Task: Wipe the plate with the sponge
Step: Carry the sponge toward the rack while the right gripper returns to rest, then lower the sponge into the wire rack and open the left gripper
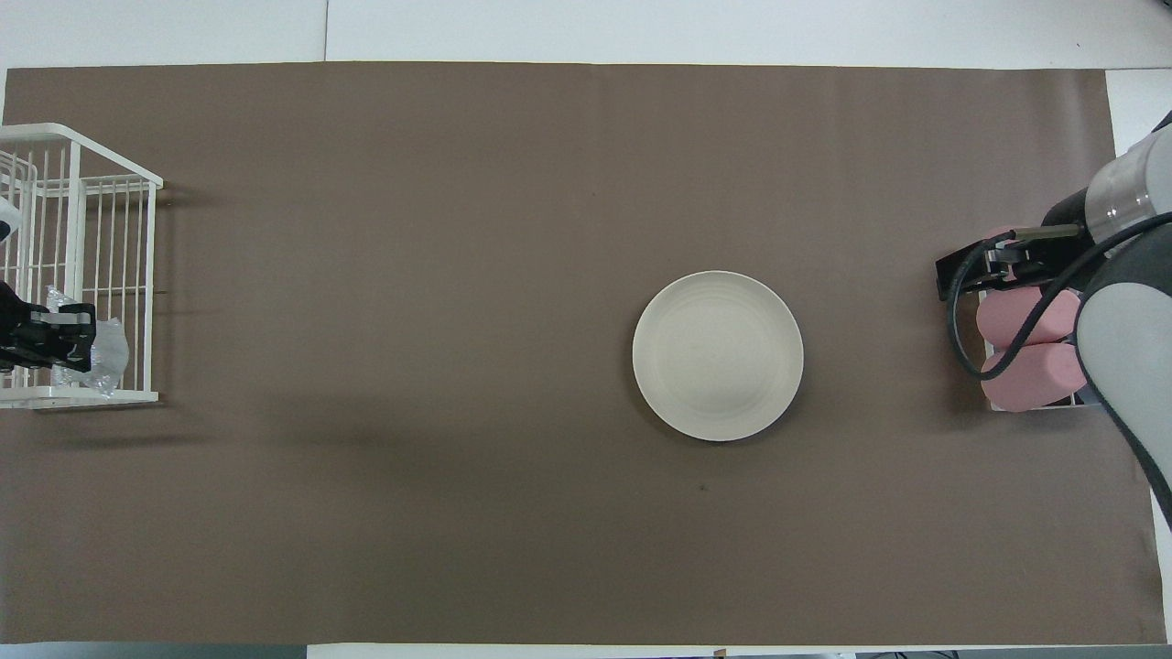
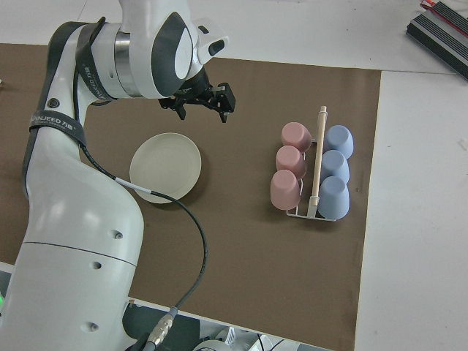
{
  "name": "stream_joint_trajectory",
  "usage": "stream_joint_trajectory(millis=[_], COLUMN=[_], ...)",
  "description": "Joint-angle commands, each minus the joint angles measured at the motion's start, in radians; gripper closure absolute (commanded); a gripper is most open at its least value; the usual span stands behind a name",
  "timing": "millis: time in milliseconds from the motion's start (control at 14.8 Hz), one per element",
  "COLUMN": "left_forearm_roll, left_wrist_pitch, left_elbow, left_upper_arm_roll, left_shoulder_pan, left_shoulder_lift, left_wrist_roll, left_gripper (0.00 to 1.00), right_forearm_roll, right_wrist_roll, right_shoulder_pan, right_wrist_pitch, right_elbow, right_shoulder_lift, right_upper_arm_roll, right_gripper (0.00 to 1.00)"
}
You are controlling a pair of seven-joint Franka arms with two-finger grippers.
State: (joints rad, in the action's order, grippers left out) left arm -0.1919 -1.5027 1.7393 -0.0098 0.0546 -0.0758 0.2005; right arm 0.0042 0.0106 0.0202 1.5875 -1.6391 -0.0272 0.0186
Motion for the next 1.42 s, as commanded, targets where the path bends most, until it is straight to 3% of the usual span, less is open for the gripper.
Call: stream_joint_trajectory(millis=[0,338,609,1015,1353], left_forearm_roll=[-0.217,-0.476,-0.696,-0.869,-0.972], left_wrist_pitch=[0.044,0.039,0.029,-0.074,-0.086], left_elbow=[-0.060,-0.043,-0.037,-0.001,0.005], left_upper_arm_roll=[0.004,0.004,0.004,0.007,0.004], left_shoulder_pan=[0.069,0.112,0.122,0.125,0.136], left_shoulder_lift=[0.040,0.048,0.138,0.266,0.409], left_wrist_roll=[0.023,0.025,0.048,0.190,0.408], left_gripper=[1.00,1.00,1.00,1.00,1.00], right_forearm_roll=[0.060,0.054,0.004,-0.004,-0.004], right_wrist_roll=[-0.028,-0.078,-0.098,-0.067,-0.040], right_shoulder_pan=[0.003,-0.008,0.003,-0.013,-0.008], right_wrist_pitch=[-0.033,-0.034,-0.034,-0.029,-0.015], right_elbow=[0.001,0.004,0.038,0.042,0.041], right_shoulder_lift=[0.012,0.009,0.004,0.010,0.012], right_upper_arm_roll=[-0.023,-0.048,-0.055,-0.045,-0.043], right_gripper=[0.00,0.00,0.00,0.00,0.00])
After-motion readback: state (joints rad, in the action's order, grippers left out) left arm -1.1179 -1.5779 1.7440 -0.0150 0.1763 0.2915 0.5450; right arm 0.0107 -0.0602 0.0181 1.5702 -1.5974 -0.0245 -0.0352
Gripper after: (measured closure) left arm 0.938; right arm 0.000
